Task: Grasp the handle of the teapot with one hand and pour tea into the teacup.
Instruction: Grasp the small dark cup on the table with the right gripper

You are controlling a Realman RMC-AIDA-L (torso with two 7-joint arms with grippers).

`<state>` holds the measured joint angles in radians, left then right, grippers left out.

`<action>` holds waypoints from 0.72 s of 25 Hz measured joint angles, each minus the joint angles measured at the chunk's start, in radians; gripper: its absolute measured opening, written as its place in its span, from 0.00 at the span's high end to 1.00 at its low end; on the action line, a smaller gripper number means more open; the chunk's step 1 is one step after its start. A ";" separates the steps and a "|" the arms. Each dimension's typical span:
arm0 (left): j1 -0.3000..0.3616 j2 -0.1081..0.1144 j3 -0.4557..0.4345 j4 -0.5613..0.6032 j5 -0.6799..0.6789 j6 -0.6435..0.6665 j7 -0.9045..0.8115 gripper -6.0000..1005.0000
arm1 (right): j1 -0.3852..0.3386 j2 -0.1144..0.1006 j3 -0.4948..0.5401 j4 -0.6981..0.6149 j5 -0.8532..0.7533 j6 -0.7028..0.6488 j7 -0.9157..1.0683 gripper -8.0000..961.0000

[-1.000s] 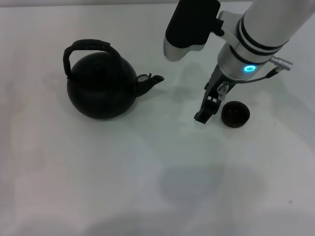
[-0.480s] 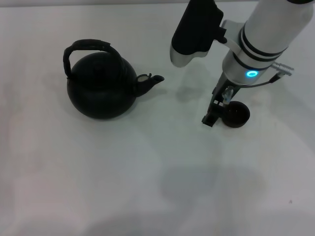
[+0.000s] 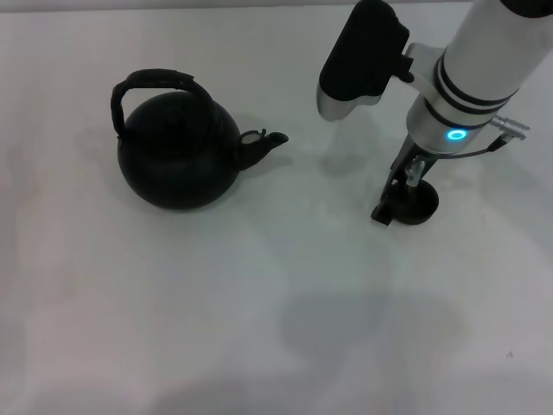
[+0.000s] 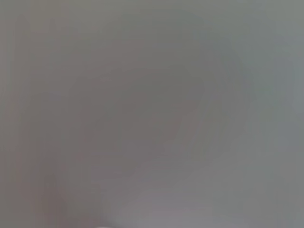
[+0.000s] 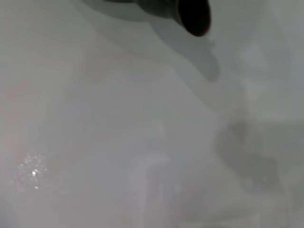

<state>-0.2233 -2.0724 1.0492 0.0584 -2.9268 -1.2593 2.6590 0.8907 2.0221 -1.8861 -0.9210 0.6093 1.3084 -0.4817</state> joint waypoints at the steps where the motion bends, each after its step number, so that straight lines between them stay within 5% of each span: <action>1: 0.000 0.000 0.000 0.000 0.000 0.000 -0.003 0.36 | 0.000 0.000 0.002 0.003 -0.005 -0.001 0.000 0.12; 18: 0.001 0.000 0.000 0.000 0.000 -0.009 -0.021 0.36 | -0.003 0.000 0.039 0.004 -0.032 0.042 0.012 0.12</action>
<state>-0.2224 -2.0728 1.0492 0.0584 -2.9268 -1.2686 2.6383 0.8875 2.0226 -1.8474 -0.9169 0.5770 1.3503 -0.4696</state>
